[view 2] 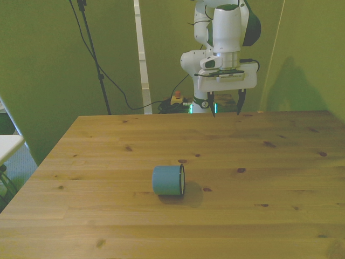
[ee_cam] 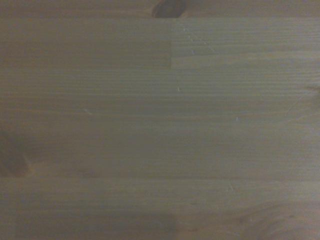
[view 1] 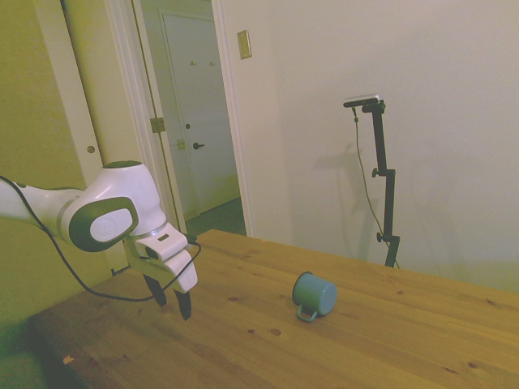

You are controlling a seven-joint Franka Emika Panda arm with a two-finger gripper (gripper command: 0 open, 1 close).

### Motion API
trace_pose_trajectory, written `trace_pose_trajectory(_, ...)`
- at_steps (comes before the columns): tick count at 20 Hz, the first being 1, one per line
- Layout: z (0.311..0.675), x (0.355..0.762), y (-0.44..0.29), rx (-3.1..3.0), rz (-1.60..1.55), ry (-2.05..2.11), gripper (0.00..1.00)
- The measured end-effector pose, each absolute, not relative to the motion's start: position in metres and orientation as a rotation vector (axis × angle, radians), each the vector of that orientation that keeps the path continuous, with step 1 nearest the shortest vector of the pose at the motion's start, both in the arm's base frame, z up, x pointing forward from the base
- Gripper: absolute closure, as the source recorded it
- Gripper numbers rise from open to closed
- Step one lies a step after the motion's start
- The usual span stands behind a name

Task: Flip the mug upright

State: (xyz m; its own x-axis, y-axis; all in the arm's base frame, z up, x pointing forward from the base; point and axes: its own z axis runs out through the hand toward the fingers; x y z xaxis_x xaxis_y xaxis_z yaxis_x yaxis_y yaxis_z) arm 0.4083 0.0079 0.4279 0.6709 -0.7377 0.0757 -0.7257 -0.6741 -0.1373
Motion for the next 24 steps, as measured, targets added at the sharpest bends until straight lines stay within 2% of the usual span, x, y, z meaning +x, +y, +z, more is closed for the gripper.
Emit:
trace_pose_trajectory(4, 0.433, 0.414, 0.0, -2.821, -0.246, 1.205, 0.0)
trace_pose_trajectory(6, 0.442, 0.432, -0.019, -2.802, -0.307, 1.239, 0.0)
trace_pose_trajectory(14, 0.464, 0.532, -0.083, -2.719, -0.443, 1.376, 0.0)
trace_pose_trajectory(15, 0.463, 0.563, -0.096, -2.702, -0.45, 1.404, 0.0)
trace_pose_trajectory(19, 0.464, 0.573, -0.098, -2.72, -0.49, 1.401, 0.0)
trace_pose_trajectory(24, 0.45, 0.606, -0.102, -2.786, -0.641, 1.456, 0.0)
